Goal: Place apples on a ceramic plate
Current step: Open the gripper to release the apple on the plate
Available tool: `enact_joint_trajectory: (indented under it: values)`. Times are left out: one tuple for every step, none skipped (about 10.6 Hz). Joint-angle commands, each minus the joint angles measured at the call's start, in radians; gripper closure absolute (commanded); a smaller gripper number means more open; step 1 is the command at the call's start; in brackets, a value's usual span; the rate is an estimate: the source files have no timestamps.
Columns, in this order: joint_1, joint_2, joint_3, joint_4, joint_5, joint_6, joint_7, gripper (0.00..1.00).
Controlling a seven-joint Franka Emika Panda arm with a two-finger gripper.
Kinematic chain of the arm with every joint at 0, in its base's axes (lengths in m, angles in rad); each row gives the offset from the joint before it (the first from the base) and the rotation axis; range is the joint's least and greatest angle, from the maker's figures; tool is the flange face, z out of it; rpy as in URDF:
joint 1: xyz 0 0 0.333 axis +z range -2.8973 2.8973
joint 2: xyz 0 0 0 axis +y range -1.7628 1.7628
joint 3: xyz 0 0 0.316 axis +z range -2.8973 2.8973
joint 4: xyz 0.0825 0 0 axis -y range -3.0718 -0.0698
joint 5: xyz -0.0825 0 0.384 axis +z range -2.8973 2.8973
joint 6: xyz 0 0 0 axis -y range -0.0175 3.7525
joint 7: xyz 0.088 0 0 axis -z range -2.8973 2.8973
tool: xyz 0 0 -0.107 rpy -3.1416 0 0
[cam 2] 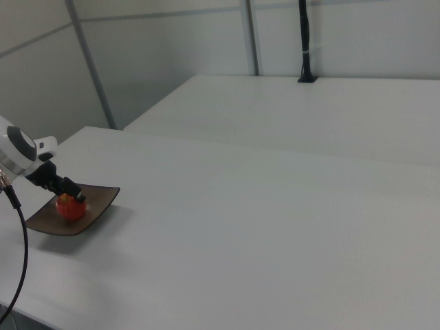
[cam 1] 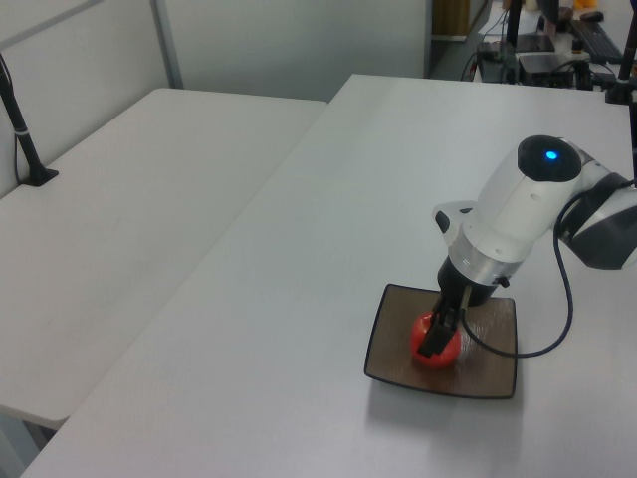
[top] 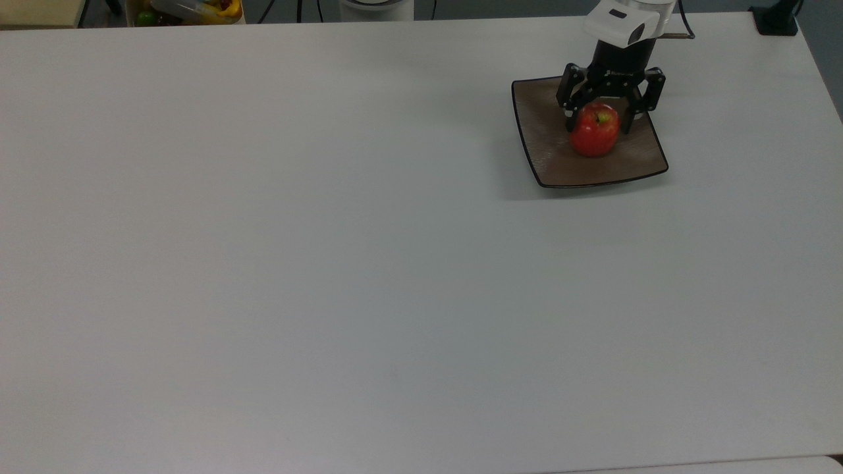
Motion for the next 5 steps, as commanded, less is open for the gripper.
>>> enact_joint_trajectory:
  values:
    - [0.001, -0.013, -0.002, 0.065, -0.006, -0.075, 0.037, 0.0]
    - [0.001, -0.033, -0.002, 0.081, 0.012, -0.103, 0.035, 0.0]
    - [0.002, -0.05, -0.002, 0.103, 0.033, -0.128, 0.035, 0.0]
    - [0.002, -0.058, -0.002, 0.13, 0.062, -0.158, 0.035, 0.0]
    - [-0.003, -0.075, -0.004, 0.167, 0.099, -0.204, 0.032, 0.0]
